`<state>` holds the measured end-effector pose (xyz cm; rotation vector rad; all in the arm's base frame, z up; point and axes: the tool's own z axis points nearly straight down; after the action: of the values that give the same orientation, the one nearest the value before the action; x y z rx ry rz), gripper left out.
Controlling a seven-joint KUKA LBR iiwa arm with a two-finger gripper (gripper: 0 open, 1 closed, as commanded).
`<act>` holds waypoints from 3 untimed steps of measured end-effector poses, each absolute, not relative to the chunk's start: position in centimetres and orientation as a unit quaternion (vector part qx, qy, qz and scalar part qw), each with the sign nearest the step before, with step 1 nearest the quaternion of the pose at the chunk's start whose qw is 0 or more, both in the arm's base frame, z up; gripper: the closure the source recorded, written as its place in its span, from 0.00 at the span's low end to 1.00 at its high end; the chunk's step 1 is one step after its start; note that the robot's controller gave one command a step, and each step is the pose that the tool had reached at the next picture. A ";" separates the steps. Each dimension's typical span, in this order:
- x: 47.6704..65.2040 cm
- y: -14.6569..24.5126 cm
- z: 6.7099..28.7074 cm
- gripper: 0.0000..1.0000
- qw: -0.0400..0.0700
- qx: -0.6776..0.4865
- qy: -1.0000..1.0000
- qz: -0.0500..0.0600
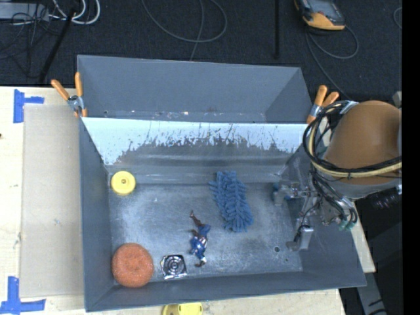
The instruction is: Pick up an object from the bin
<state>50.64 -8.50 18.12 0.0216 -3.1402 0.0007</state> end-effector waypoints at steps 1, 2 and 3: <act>50.6 -8.5 18.1 0.00 0.001 0.007 -1.000 0.000; 52.2 -6.1 13.9 0.00 -0.004 -0.018 -1.000 0.001; 50.4 -0.5 12.3 0.00 0.004 -0.040 -0.999 0.000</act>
Offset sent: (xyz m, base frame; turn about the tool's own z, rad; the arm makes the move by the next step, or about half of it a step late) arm 0.0299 0.0570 -0.0974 0.0800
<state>50.40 -0.52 12.33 -0.1267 -3.1318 -0.0005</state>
